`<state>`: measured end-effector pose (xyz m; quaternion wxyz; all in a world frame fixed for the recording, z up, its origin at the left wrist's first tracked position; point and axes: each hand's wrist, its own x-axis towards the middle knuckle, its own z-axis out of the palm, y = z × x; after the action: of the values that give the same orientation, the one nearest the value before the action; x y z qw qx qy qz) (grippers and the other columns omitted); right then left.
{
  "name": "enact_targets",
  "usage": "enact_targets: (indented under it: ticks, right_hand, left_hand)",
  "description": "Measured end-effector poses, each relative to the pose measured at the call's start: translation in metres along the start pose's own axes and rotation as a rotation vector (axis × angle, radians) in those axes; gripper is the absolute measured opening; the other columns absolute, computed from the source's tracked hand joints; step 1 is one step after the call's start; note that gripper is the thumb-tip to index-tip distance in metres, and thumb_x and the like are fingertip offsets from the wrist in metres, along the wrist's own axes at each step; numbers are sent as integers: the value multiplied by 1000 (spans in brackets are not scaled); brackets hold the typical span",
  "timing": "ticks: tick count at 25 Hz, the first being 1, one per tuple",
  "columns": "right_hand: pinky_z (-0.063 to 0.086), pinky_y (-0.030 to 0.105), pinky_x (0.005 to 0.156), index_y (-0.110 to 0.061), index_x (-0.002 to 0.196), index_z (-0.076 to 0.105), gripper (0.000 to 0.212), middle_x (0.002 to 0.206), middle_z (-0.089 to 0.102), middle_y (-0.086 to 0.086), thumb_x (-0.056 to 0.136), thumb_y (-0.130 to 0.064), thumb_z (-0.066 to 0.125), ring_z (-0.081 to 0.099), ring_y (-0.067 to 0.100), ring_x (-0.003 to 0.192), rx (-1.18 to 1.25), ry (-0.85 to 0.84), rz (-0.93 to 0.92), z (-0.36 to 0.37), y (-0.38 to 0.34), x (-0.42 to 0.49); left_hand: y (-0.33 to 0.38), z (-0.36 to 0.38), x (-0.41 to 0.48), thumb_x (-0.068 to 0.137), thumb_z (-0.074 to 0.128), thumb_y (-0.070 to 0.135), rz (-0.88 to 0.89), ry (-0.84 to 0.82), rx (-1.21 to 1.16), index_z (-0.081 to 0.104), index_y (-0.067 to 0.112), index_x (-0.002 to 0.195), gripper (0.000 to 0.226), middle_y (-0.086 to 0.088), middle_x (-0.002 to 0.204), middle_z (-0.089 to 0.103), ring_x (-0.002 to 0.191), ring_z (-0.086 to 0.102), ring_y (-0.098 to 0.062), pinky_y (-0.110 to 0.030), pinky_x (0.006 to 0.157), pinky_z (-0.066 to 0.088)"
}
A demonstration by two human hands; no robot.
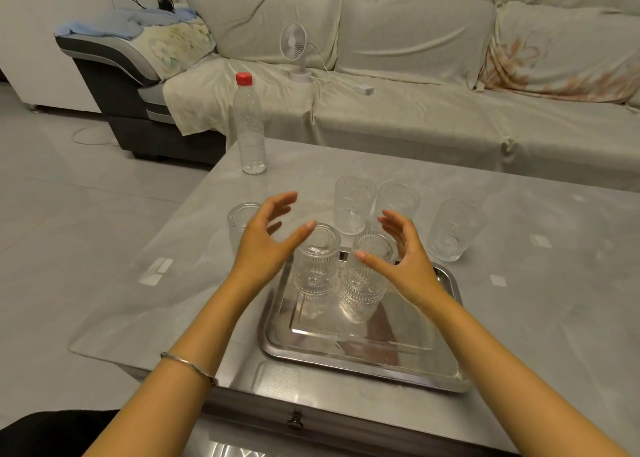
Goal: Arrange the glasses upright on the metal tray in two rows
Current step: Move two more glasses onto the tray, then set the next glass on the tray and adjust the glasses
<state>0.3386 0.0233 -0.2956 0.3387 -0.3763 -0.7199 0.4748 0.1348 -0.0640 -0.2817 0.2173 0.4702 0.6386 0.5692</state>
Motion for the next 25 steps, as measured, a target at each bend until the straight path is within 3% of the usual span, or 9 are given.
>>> enact_targets:
  ticks: [2,5,9,13,20,23,25]
  right_hand:
    - [37,19,102,-28,130,46,65,136,51,-9,72,-36,75,47,5,125,-23,-36,-57,3,-16,7]
    - [30,7,91,-34,121,56,51,131,51,-17,75,-45,71,44,-5,118,-172,-142,-78,16,-29,18]
    - [32,-1,87,-33,112,62,37,117,55,-21,77,-40,72,46,-21,104,-282,-190,-95,34,-28,31]
    - [23,-14,70,-30,109,66,33,113,55,-24,78,-37,73,34,-40,88,-392,-205,-81,38,-23,33]
    - [28,-10,78,-31,109,66,31,116,57,-22,79,-37,72,40,-31,94,-387,-223,-84,38,-28,30]
    - [36,16,104,-33,122,56,51,127,54,-18,75,-46,69,48,-7,117,-262,-234,-77,36,-38,27]
    - [37,24,108,-34,130,49,65,135,52,-15,70,-54,67,47,0,126,-177,-215,-124,34,-53,25]
  left_hand:
    - [1,-19,7,78,71,30,61,141,42,54,25,121,46,9,120,58,108,55,-3,-21,94,44]
    - [-17,-48,16,76,72,35,-14,235,155,47,28,128,58,8,128,49,111,48,-9,-24,92,40]
    - [-50,-59,21,72,76,36,-201,145,185,36,22,138,79,0,145,40,126,44,-18,-28,95,37]
    - [-67,-55,23,68,80,36,-229,95,112,45,21,132,75,0,135,52,120,49,-17,-33,99,44]
    - [-55,-52,21,68,79,34,-200,193,24,51,23,123,63,4,124,55,116,51,-17,-34,96,49]
    - [-11,-58,24,70,76,36,-113,211,-77,51,34,118,54,17,114,55,107,52,-3,-9,76,47]
    - [27,-61,25,69,72,42,-43,141,-128,52,41,113,49,22,113,55,103,52,5,-3,66,45]
